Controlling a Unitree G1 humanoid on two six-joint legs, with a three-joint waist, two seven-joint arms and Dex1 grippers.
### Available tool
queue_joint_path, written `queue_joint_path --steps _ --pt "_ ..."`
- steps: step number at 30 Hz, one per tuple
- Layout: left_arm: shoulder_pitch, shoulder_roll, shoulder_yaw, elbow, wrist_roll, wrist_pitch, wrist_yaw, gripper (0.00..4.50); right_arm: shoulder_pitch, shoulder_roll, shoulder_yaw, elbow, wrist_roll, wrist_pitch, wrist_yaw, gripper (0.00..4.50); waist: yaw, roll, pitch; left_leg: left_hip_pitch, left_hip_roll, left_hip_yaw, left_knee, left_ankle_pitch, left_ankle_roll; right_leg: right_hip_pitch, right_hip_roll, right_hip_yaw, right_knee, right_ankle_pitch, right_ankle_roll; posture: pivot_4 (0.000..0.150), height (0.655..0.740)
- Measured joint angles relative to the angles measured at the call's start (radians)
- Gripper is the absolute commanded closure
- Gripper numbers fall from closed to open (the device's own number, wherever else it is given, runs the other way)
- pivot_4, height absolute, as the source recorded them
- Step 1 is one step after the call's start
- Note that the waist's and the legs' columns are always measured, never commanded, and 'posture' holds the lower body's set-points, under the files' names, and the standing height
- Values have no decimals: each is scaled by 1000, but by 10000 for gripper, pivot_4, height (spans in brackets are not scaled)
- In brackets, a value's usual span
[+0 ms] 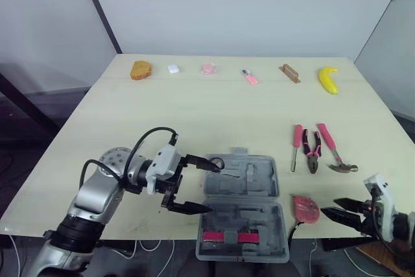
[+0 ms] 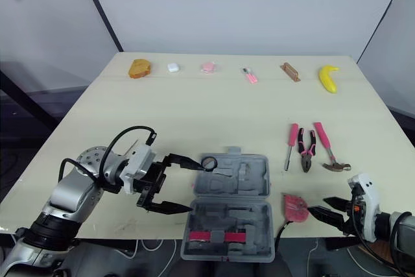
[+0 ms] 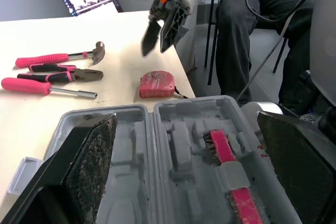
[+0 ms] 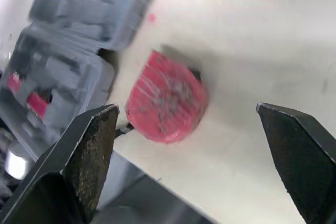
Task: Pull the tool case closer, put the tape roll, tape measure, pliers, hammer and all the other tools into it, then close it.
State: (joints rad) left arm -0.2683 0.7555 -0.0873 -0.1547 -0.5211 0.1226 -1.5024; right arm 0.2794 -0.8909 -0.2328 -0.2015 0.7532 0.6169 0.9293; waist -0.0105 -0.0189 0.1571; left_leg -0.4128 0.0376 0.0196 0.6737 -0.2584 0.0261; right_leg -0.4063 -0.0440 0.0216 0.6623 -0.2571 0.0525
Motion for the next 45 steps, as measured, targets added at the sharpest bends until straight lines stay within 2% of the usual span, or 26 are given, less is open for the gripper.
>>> queue_joint_path --steps 2,3,4,8,11,17,25,34,45 --pt "0 6 10 -7 -13 0 0 0 -5 11 45 6 -91 -140 69 803 1 0 0 0 0 0 0 0 0 0 0 0 0 0 0 1500 7400" --pt "0 8 13 -13 -15 0 0 0 -32 54 83 43 -171 -291 127 803 1 -1 0 0 0 1 1 0 0 0 0 -1 0 0 0 1500 7400" --pt "0 8 13 -14 -15 0 1 0 -41 67 97 52 -189 -333 141 803 1 -1 0 0 0 1 1 0 0 0 0 0 0 0 0 1500 7400" --pt "9 18 30 -38 -22 3 5 0 -123 82 230 256 -425 -726 275 803 2 0 0 0 0 2 1 0 0 0 0 1 0 0 0 1500 7400" --pt "17 19 40 -40 -22 3 19 0 -199 98 260 416 -507 -908 306 803 1 0 0 1 0 3 2 0 0 1 0 1 1 0 0 1500 7400" --pt "41 26 49 -52 -22 2 27 0 -295 113 279 605 -561 -1057 348 803 2 1 1 1 0 2 2 0 0 1 0 0 1 0 -1 1500 7400" --pt "45 27 50 -67 -22 2 39 0 -331 143 305 640 -579 -1083 350 803 1 1 1 3 0 2 2 0 0 3 0 1 1 0 -1 1500 7400" --pt "53 27 50 -67 -17 -2 40 0 -306 144 303 561 -536 -949 344 803 3 1 1 4 0 2 2 0 0 4 0 1 1 0 -1 1500 7400" --pt "56 27 47 -67 -14 -4 22 0 -215 145 271 432 -555 -835 186 803 5 1 1 5 0 2 2 0 0 4 0 1 2 0 -1 1500 7400"
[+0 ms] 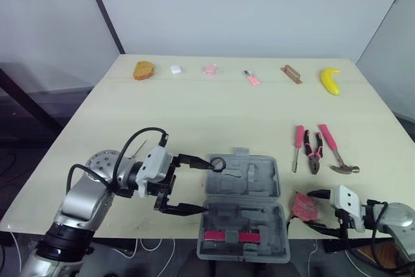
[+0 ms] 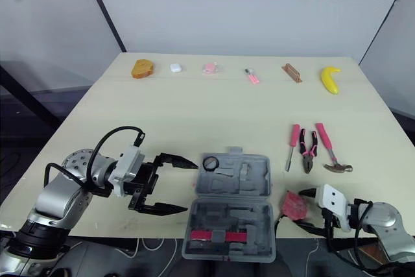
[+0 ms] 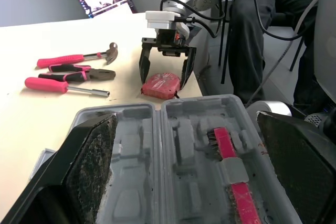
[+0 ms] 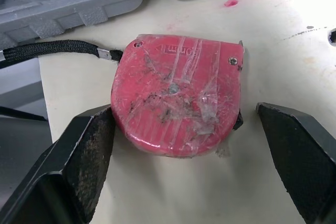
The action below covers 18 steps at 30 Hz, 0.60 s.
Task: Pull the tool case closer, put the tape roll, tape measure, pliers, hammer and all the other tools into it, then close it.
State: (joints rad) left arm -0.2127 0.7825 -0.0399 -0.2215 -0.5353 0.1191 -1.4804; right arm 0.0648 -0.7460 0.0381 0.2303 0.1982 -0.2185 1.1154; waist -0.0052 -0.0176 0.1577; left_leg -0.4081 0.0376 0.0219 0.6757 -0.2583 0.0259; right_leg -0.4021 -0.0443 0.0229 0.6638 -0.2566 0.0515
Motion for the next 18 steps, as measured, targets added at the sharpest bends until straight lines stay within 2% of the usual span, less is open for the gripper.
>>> queue_joint_path --steps 6,17,18 --pt "-23 -5 -10 21 2 -11 -16 0 70 8 -30 -116 34 95 -52 803 1 0 0 0 0 0 0 0 0 0 0 0 0 0 0 1500 7400" --pt "-61 -15 -27 47 4 -16 -28 0 85 54 -29 -151 33 155 -113 803 1 0 0 0 0 0 0 0 0 0 0 0 0 0 0 1500 7400" --pt "-61 -15 -33 47 3 -16 -28 0 85 58 -29 -151 33 160 -118 3121 1 0 0 0 0 0 0 0 0 0 0 0 0 0 0 1500 7400"
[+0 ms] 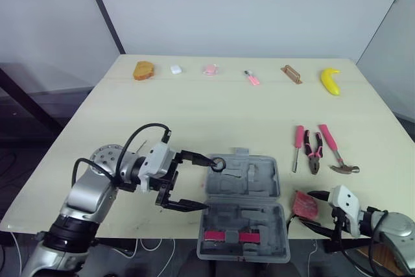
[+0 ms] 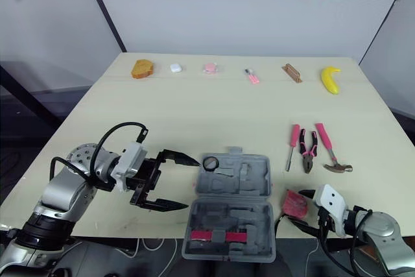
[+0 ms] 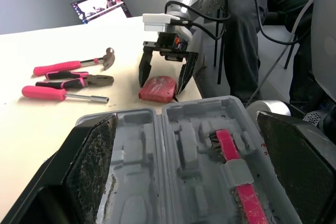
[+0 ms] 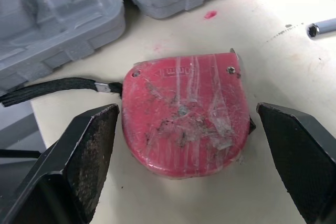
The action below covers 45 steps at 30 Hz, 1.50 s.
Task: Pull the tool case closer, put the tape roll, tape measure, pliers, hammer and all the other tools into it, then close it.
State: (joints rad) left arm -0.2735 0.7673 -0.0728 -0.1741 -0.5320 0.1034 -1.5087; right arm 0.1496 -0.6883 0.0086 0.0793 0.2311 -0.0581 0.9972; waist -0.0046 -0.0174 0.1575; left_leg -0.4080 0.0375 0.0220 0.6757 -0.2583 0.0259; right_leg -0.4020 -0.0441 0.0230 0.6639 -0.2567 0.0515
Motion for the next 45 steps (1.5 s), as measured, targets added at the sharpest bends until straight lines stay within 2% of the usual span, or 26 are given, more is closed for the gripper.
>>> queue_joint_path --steps 2,4,13,19,21,24,25,31,34,37,45 --pt "0 0 -3 0 0 1 0 0 0 1 0 0 0 5 -3 8042 0 0 0 0 0 0 0 0 0 0 0 0 0 0 0 1500 7400" --pt "-1 0 -5 0 -1 2 0 0 1 1 0 -4 -4 9 -9 15880 0 0 0 0 0 0 0 0 0 0 0 0 0 0 0 1500 7400" --pt "-2 0 -6 0 -3 19 6 0 8 -19 -2 -40 -13 15 -21 15895 0 0 0 0 0 0 0 0 0 0 0 0 0 0 0 1500 7400" --pt "3 -14 13 -8 -19 47 52 0 -85 -119 -15 -192 45 186 46 15895 -4 0 0 0 0 -1 0 0 0 0 0 0 0 0 0 1500 7400" --pt "7 -27 37 -17 -42 81 99 0 -242 -193 33 -292 64 333 104 15895 -9 3 2 1 1 -1 0 0 0 -1 0 2 0 0 0 1500 7400" --pt "22 -26 55 -25 -50 96 122 0 -341 -231 78 -326 65 414 144 15895 -7 3 2 1 0 -2 0 0 0 0 0 1 0 1 1 1500 7400" --pt "38 -26 73 -29 -53 109 145 0 -453 -234 143 -336 58 494 173 15895 -10 3 3 1 1 -2 0 0 0 -1 0 2 0 1 0 1500 7400" --pt "103 -17 126 -64 -62 133 195 0 -658 -201 298 -339 1 624 205 15895 -5 3 3 -2 1 -3 0 0 0 -2 0 0 0 0 0 1500 7400" --pt "170 -15 177 -102 -63 149 247 0 -761 -157 440 -295 -89 671 223 15895 -2 3 3 -7 0 -3 1 0 0 -7 -2 0 0 1 1 1500 7400" --pt "198 -15 196 -122 -62 151 276 0 -834 -126 531 -227 -177 666 227 15895 -6 3 3 -7 0 -2 1 0 0 -7 -2 1 0 1 1 1500 7400" --pt "264 -17 228 -172 -61 152 351 0 -941 -3 650 -57 -357 639 197 15895 -7 3 3 -7 0 -2 1 0 0 -8 -2 0 1 1 0 1500 7400"
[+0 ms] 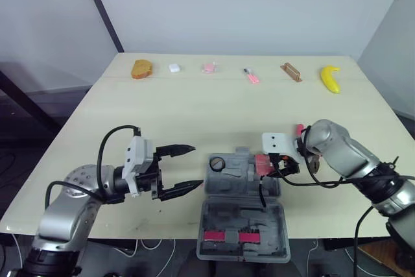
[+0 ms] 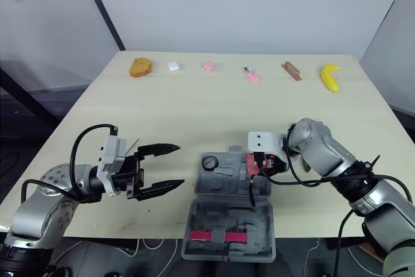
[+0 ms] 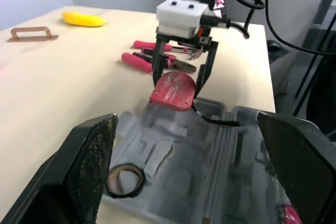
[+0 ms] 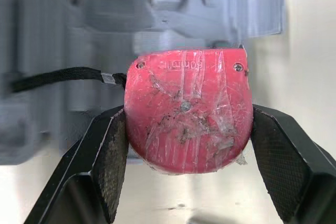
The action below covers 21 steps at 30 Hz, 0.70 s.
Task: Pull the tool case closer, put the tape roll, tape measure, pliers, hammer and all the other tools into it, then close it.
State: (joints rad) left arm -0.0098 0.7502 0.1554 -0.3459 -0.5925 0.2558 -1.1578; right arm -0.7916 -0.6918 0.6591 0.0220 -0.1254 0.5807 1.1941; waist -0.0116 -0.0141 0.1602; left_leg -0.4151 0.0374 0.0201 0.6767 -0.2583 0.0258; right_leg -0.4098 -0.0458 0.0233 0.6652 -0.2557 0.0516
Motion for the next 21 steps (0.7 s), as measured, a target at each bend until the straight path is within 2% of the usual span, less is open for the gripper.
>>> queue_joint_path --steps 6,13,14,16,21 --pt "29 8 5 -2 7 -6 7 0 -1 66 22 98 -82 -60 -27 15895 -1 0 0 0 0 0 0 0 0 0 0 0 0 0 0 1500 7400" --pt "23 13 5 -1 13 -9 3 0 -1 74 21 106 -109 -86 -6 15895 -1 0 0 1 0 0 0 0 0 0 0 0 1 0 0 1500 7400" --pt "22 14 5 -1 13 -10 3 0 -1 75 21 106 -111 -87 -4 5692 -1 0 0 1 0 0 0 0 0 0 0 0 1 0 0 1500 7400" --pt "21 13 5 -1 13 -10 3 0 2 75 20 105 -112 -94 4 410 -1 0 0 1 0 0 0 0 0 0 0 0 1 0 0 1500 7400" --pt "19 15 4 -1 13 -10 -6 0 6 71 -6 88 -119 -98 1 410 -1 0 0 1 0 0 0 0 0 0 0 0 1 0 0 1500 7400"
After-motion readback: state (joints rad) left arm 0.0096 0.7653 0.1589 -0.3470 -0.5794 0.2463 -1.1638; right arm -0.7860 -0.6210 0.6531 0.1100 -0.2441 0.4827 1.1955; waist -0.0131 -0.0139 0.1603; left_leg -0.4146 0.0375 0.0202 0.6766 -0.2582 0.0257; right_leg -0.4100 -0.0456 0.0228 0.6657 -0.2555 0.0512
